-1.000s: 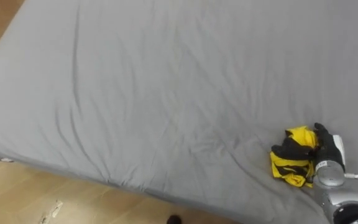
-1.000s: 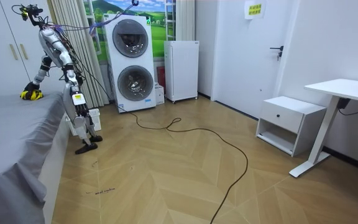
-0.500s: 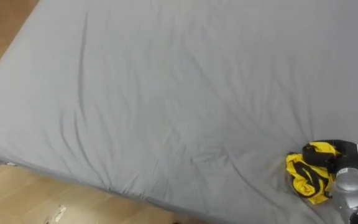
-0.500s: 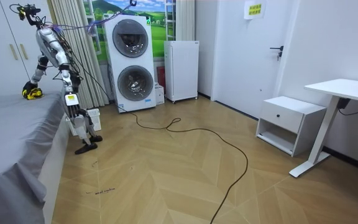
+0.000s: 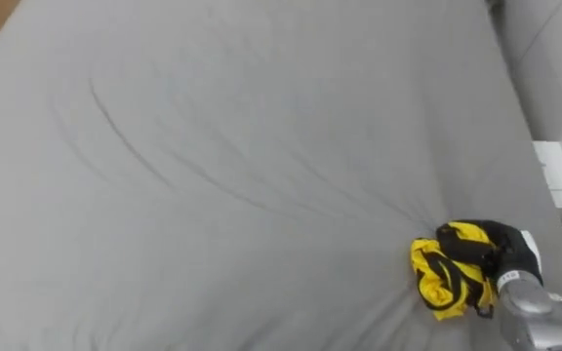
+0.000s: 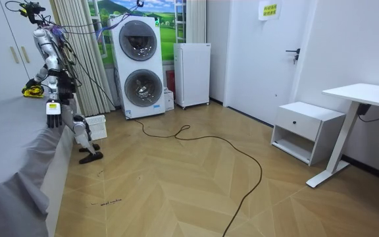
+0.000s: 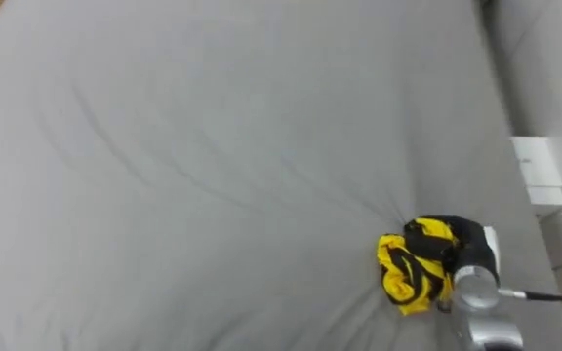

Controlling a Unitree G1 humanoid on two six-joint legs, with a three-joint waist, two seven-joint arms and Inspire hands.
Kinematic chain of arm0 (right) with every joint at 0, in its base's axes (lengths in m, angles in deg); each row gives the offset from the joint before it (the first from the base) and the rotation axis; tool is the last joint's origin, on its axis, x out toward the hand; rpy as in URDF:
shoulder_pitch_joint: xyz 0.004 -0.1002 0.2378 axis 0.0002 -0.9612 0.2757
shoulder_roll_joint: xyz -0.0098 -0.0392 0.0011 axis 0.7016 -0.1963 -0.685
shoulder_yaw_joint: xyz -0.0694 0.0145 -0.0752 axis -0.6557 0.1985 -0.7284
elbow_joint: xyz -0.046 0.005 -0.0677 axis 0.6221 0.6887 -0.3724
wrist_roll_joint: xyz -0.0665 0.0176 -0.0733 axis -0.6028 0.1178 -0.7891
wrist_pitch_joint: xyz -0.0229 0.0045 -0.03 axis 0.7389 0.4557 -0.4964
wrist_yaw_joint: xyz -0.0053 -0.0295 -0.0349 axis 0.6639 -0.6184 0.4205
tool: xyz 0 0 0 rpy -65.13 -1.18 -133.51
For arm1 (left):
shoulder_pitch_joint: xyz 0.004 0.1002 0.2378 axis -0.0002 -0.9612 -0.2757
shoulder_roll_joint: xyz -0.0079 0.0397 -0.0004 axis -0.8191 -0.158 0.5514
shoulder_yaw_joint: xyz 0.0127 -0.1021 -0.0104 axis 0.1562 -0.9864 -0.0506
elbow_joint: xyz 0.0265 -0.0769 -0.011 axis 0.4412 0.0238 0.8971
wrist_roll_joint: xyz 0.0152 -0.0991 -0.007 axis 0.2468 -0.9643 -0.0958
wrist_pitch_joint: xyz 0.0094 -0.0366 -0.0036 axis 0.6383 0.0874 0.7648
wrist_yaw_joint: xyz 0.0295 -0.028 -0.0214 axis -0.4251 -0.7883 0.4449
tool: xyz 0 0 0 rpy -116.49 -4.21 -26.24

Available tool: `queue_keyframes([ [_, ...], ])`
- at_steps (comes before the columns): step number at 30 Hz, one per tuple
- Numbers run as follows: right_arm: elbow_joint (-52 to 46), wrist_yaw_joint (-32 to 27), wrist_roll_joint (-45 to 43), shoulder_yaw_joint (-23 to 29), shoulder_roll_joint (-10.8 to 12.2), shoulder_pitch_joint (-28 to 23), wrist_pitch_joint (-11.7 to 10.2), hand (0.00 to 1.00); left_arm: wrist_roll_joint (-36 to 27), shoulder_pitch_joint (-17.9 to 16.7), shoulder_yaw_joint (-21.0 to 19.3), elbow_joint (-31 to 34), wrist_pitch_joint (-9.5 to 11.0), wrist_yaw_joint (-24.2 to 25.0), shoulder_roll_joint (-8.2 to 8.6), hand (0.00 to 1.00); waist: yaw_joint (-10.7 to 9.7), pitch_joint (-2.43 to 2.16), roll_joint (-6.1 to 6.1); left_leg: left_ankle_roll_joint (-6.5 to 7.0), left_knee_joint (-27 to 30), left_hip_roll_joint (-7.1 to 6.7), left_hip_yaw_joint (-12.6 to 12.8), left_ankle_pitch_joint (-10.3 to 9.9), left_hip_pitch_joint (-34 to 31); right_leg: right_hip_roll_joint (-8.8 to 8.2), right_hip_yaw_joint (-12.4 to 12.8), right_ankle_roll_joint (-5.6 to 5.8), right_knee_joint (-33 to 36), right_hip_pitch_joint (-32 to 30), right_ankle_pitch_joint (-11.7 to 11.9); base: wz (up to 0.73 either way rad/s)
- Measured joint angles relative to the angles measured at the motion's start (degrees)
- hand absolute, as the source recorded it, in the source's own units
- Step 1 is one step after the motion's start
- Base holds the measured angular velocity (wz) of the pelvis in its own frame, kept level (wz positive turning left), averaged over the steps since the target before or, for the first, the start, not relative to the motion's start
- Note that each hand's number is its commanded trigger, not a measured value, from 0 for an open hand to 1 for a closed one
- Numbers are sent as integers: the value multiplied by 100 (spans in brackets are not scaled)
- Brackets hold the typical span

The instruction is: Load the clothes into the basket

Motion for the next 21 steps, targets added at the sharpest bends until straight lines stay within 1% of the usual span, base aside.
queue_keyframes([
  [1,-245,10,-12,133,-1,-167,-1,100,136,-93,-21,128,-8,-3,-24,0,-60,-8,2,1,-20,-5,30,0,68,28,296,17,-4,23,-5,15],
  [2,-327,9,-17,236,-2,-264,6,100,206,-131,-32,176,-11,-3,-36,0,-60,12,-66,1,-23,-10,74,0,103,35,430,37,-2,24,-8,4],
  [3,-505,8,-21,472,-2,-450,69,100,267,-209,-140,280,-44,-6,-43,0,-60,-2,-149,4,-23,-12,191,-2,167,47,574,53,1,64,-14,-16],
  [4,-708,7,-15,708,-5,-620,128,100,331,-256,-276,326,-95,-20,-42,0,-61,-2,-247,27,-23,-9,305,-16,219,53,602,64,6,84,-14,-29],
  [5,-803,6,-13,830,-6,-677,147,100,334,-272,-325,329,-127,-33,-42,0,-64,-4,-273,57,-23,-3,366,-37,248,67,633,67,2,91,-11,-48],
  [6,-925,-14,-15,1000,-28,-741,147,100,332,-304,-394,328,-225,-63,-34,0,-110,3,-284,79,-22,3,485,-101,322,95,702,71,-5,123,-10,-47],
  [7,-1020,-53,-9,1116,-51,-800,150,100,330,-345,-461,324,-324,-72,-28,0,-238,23,-253,82,-9,10,560,-164,376,118,735,73,-13,159,-11,-41],
  [8,-1075,-68,-11,1161,-69,-845,150,100,330,-355,-474,323,-361,-76,-28,0,-282,38,-238,89,-9,17,623,-191,395,128,748,75,-11,162,-12,-34],
  [9,-1101,-68,-27,1294,-72,-909,157,100,334,-365,-499,323,-410,-65,-28,0,-346,67,-198,97,-9,34,718,-239,409,148,805,84,-17,146,-17,-34],
  [10,-1099,-81,-43,1396,-73,-998,179,100,383,-364,-513,324,-452,-51,-27,0,-376,92,-154,102,-11,65,811,-278,417,192,910,91,-7,110,-10,-35],
  [11,-1095,-83,-46,1441,-70,-1060,197,100,443,-365,-517,324,-468,-47,-26,0,-393,99,-133,106,-11,85,850,-302,423,212,946,90,-7,85,-10,-26],
  [12,-1084,-92,-49,1536,-42,-1186,258,100,541,-366,-548,324,-522,-46,-24,0,-452,95,-111,104,-18,110,896,-345,423,263,1044,89,24,46,-10,-21],
  [13,-1084,-97,-95,1555,-31,-1287,331,100,670,-377,-591,324,-582,-47,-21,0,-528,95,-112,100,-10,112,925,-341,420,272,1083,87,61,13,-9,-22],
  [14,-1081,-99,-131,1564,-32,-1333,353,100,723,-381,-607,324,-625,-47,-22,0,-552,95,-112,100,-3,112,947,-340,421,278,1119,85,100,-15,-8,-25],
  [16,-1057,-147,-168,1576,-34,-1537,381,100,801,-409,-617,311,-766,-55,-23,0,-663,96,-107,96,17,129,1059,-339,430,307,1240,68,169,-65,1,-26],
  [19,-1000,-153,-168,1718,-23,-1782,462,100,809,-483,-625,311,-790,-49,-42,0,-718,93,-102,94,13,131,1198,-339,424,342,1400,63,268,-181,11,-27],
  [21,-964,-190,-172,1751,-16,-1896,468,100,830,-533,-638,311,-803,-49,-42,0,-783,94,-109,94,7,131,1266,-339,416,353,1466,63,319,-245,11,-19],
])
